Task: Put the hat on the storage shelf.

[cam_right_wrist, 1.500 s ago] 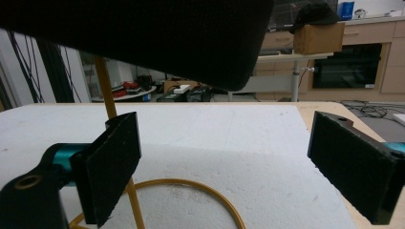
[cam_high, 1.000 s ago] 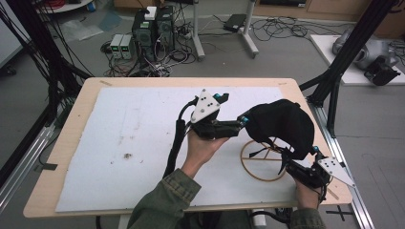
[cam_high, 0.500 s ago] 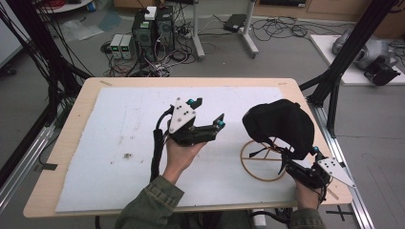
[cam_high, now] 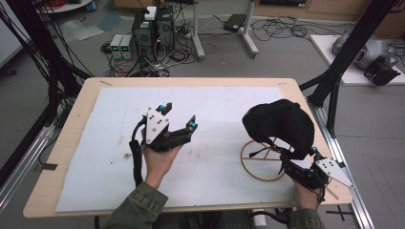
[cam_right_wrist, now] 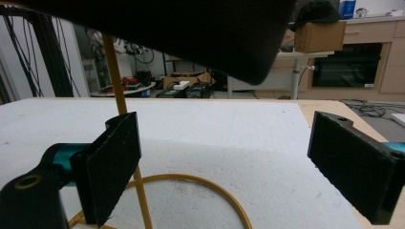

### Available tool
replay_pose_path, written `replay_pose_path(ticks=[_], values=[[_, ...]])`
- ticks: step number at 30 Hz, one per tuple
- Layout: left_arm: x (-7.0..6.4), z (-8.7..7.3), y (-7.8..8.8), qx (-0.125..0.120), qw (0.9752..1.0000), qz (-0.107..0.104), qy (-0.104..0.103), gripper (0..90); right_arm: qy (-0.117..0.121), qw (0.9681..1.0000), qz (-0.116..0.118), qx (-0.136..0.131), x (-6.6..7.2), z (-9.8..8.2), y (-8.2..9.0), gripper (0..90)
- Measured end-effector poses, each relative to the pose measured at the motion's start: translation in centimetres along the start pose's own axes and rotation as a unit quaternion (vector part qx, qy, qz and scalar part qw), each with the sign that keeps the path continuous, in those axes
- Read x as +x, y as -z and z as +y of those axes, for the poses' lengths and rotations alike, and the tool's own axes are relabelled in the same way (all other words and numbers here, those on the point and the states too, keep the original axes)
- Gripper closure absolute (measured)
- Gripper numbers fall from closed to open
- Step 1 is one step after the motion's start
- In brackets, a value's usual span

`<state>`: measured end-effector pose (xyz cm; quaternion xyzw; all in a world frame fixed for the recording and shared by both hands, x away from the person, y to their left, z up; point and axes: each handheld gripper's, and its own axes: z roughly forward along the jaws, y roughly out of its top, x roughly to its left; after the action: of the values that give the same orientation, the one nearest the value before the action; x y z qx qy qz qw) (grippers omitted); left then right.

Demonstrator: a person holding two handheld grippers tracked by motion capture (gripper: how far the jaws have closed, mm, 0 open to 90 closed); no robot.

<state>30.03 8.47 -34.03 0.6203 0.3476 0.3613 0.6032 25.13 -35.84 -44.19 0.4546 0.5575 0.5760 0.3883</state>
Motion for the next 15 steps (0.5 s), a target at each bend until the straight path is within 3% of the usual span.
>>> replay_pose_path(ticks=[10,15], values=[[1.6,-1.6,1.9,0.017,0.9991,0.038,-0.010,18.2,0.004,1.0000,0.000,0.002,0.2,-0.1,0.0,10.2],[2.8,-2.8,3.3,0.020,0.9980,0.061,-0.003,18.2,0.003,1.0000,-0.002,0.002,0.2,-0.1,0.0,10.2]])
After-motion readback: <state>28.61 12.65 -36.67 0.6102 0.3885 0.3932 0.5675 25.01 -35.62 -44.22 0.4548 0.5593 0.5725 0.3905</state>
